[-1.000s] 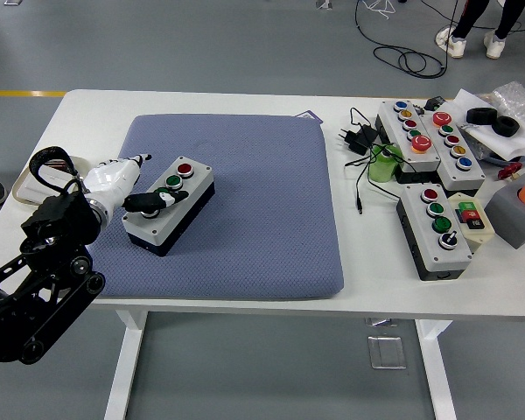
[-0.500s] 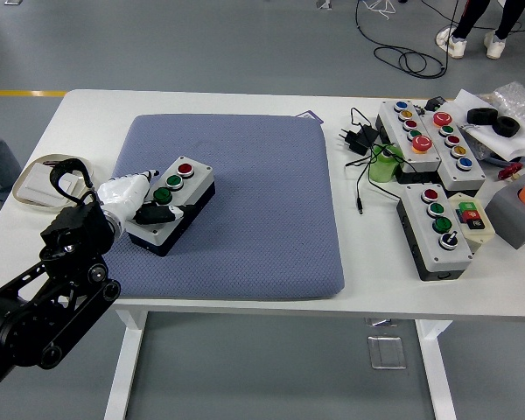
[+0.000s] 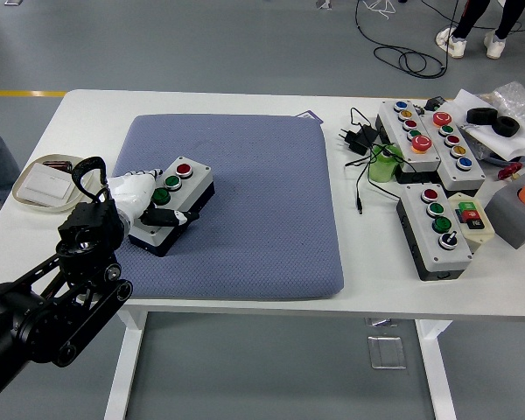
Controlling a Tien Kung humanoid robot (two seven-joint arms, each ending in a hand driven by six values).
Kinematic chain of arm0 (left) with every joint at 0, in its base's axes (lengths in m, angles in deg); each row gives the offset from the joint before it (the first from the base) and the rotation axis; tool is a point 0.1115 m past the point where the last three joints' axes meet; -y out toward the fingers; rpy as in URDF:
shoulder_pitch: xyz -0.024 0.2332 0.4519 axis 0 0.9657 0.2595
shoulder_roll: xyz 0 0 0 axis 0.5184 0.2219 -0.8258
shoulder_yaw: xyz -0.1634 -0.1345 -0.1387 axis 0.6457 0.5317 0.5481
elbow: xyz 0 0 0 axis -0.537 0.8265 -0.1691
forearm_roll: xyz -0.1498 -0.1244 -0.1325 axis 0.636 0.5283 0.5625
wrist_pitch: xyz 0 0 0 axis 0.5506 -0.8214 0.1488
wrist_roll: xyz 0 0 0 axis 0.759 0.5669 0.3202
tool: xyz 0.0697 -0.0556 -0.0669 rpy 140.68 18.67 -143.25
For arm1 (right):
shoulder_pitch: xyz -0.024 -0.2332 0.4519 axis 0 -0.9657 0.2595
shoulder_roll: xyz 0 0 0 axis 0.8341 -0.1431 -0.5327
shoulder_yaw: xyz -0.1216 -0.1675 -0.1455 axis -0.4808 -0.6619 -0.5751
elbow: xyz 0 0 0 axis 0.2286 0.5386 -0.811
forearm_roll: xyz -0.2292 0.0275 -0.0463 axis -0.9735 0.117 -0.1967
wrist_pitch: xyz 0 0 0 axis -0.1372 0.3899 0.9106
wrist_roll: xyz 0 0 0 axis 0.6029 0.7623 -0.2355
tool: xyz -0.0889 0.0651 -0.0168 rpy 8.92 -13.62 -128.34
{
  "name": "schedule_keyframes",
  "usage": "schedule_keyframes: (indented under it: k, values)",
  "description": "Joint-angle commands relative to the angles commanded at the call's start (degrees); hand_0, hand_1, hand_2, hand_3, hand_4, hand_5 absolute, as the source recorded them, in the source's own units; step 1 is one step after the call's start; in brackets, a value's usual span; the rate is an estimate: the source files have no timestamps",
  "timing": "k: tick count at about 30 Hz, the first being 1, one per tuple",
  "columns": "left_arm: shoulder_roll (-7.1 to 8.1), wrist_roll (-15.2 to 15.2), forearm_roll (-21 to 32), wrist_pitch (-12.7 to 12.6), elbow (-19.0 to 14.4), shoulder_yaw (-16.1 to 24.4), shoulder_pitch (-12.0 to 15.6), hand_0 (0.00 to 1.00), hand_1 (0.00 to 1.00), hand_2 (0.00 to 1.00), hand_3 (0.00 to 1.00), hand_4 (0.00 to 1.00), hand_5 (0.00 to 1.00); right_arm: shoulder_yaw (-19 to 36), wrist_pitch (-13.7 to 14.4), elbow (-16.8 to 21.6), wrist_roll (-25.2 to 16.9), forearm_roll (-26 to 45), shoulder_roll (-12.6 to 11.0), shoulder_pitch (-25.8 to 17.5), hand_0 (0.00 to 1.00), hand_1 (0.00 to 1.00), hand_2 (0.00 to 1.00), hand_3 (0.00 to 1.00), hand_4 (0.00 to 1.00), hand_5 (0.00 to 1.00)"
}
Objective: Pick up the button,place it on the desk,press the button,press the button
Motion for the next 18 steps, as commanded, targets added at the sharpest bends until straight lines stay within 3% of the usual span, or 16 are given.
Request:
schedule_keyframes:
  k: [4, 5, 10, 11, 16, 17, 18]
  values:
    - [-0.48, -0.02, -0.96, 0.91, 1.19, -0.51, -0.22, 0.729, 0.896, 0.998, 0.998, 0.962, 0.466, -0.09, 0.11, 0.0, -0.08, -0.15, -0.01, -0.02, 0.753, 0.741, 0.817, 0.652, 0.445, 0.26]
    - [-0.62, -0.06, -1.02, 1.03, 1.68, -0.61, -0.37, 0.528, 0.682, 0.871, 0.998, 0.877, 0.366, -0.06, 0.13, 0.0, -0.1, -0.44, 0.0, 0.02, 0.75, 0.734, 0.809, 0.648, 0.444, 0.262]
    - [-0.47, 0.41, -1.02, 0.55, 2.22, -0.69, -0.9, 0.528, 0.682, 0.871, 0.998, 0.877, 0.366, -0.31, 0.22, 0.0, -0.2, -0.55, -0.01, 0.04, 0.75, 0.734, 0.809, 0.648, 0.444, 0.262]
    - [-0.4, 0.62, -1.02, 0.4, 2.18, -0.68, -0.98, 0.421, 0.428, 0.531, 0.825, 0.735, 0.141, -0.37, 0.23, 0.0, -0.23, -0.51, -0.02, 0.04, 0.745, 0.734, 0.807, 0.646, 0.443, 0.26]
    - [0.06, 1.88, -1.02, -0.44, 2.96, -0.71, -1.79, 0.421, 0.428, 0.531, 0.825, 0.735, 0.141, -0.62, 0.29, 0.0, -0.26, -0.66, 0.0, 0.15, 0.745, 0.734, 0.807, 0.646, 0.443, 0.26]
    - [0.12, 2.02, -1.02, -0.5, 3.04, -0.75, -1.83, 0.263, 0.237, 0.246, 0.416, 0.542, 0.002, -0.64, 0.3, 0.0, -0.27, -0.68, 0.0, 0.16, 0.743, 0.73, 0.805, 0.645, 0.443, 0.264]
    - [0.24, 2.25, -1.02, -0.66, 3.13, -0.84, -1.86, 0.263, 0.237, 0.246, 0.416, 0.542, 0.002, -0.7, 0.33, 0.0, -0.28, -0.71, 0.01, 0.17, 0.743, 0.73, 0.805, 0.645, 0.443, 0.264]
